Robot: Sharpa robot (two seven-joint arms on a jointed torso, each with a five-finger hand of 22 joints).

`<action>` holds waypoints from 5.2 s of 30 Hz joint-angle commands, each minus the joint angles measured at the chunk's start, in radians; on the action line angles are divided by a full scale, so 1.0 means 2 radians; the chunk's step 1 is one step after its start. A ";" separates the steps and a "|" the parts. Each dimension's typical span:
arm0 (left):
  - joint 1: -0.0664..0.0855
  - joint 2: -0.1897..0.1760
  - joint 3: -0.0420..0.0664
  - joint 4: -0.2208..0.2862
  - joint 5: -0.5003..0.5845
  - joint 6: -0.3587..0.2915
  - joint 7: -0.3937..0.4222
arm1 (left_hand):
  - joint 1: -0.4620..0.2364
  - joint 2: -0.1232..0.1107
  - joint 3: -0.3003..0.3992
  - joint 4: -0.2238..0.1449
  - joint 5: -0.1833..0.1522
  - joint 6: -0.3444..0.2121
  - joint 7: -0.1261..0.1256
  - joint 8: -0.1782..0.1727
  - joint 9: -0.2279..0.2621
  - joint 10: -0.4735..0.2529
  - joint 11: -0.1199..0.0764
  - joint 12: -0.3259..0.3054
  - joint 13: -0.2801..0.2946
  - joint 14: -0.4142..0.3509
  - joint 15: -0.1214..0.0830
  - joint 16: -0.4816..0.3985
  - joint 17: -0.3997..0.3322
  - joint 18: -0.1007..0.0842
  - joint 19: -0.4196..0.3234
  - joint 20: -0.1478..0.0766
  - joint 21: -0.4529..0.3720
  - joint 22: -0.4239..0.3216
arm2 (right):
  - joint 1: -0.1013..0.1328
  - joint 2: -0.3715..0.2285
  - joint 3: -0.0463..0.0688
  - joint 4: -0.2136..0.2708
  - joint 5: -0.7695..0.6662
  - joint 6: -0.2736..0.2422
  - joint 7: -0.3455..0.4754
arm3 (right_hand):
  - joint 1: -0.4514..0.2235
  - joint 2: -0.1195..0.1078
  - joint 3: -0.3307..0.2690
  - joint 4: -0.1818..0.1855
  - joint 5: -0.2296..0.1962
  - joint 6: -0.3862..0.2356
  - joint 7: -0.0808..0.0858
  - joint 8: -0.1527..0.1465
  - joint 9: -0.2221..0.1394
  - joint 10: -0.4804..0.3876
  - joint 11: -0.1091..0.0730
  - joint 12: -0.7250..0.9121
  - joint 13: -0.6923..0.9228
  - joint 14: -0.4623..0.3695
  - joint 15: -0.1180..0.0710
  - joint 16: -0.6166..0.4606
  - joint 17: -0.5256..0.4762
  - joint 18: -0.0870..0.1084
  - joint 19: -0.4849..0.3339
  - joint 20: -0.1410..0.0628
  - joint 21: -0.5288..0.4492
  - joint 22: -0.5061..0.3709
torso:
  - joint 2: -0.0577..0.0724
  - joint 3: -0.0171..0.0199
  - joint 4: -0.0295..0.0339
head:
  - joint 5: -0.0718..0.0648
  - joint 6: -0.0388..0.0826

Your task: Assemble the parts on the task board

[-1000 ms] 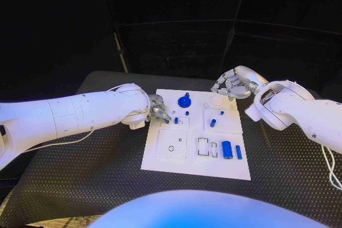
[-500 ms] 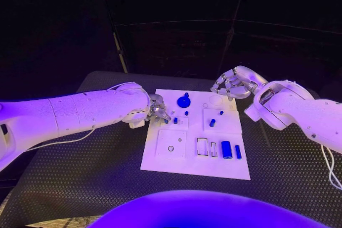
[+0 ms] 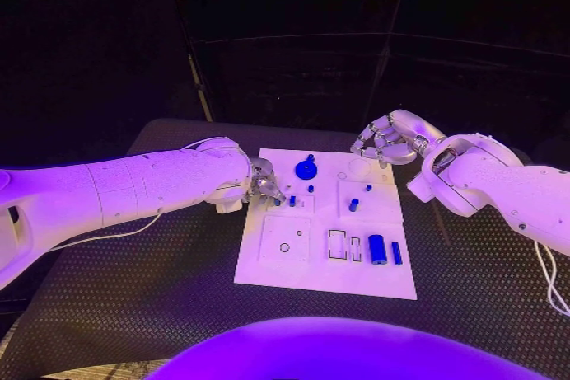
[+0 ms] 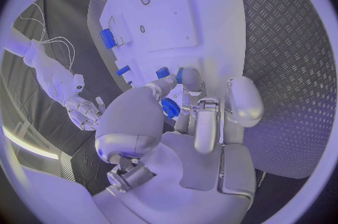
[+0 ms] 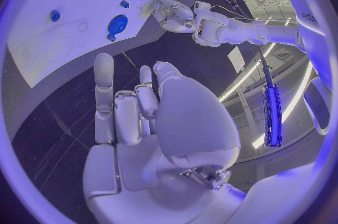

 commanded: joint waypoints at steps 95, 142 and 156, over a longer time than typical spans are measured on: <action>-0.007 0.110 -0.018 -0.153 -0.184 -0.071 0.322 | 0.159 -0.024 -0.134 -0.045 -0.001 0.014 0.051 -0.276 -0.066 -0.143 0.057 -0.279 -0.227 -0.005 0.041 -0.098 -0.110 0.026 -0.040 0.037 -0.158 -0.165 | -0.002 0.007 0.000 -0.002 0.009 -0.008 0.011 | 0.005 0.001 0.004 -0.001 0.002 -0.006 0.000 0.003 0.001 -0.003 0.000 -0.003 -0.002 0.021 -0.003 -0.005 -0.002 0.010 -0.007 0.000 -0.006 -0.005 | 0.002 0.0001 -0.0011 | -0.017 0.000; -0.007 0.130 -0.018 -0.170 -0.190 -0.044 0.285 | 0.145 -0.016 -0.095 -0.039 -0.002 0.039 0.050 -0.301 -0.064 -0.111 0.054 -0.301 -0.226 -0.001 0.040 -0.088 -0.107 0.014 -0.022 0.036 -0.090 -0.092 | -0.002 0.012 0.000 -0.004 0.009 -0.004 0.011 | 0.005 0.002 0.005 -0.001 0.002 -0.005 0.000 0.003 0.001 -0.003 0.000 -0.002 -0.001 0.021 -0.003 -0.005 -0.002 0.010 -0.006 0.000 -0.006 -0.005 | 0.001 0.0004 -0.0007 | -0.017 0.000; -0.011 0.126 -0.017 -0.169 -0.178 -0.085 0.297 | 0.141 -0.012 -0.081 -0.034 -0.001 0.070 0.046 -0.304 -0.063 -0.079 0.048 -0.314 -0.226 0.004 0.034 -0.086 -0.105 0.011 -0.014 0.032 -0.069 -0.069 | -0.002 0.013 0.000 -0.005 0.009 -0.003 0.012 | 0.005 0.002 0.005 -0.001 0.002 -0.005 0.000 0.003 0.001 -0.003 0.000 -0.002 -0.001 0.021 -0.003 -0.005 -0.002 0.010 -0.006 0.000 -0.006 -0.005 | 0.001 0.0003 0.0011 | -0.018 0.000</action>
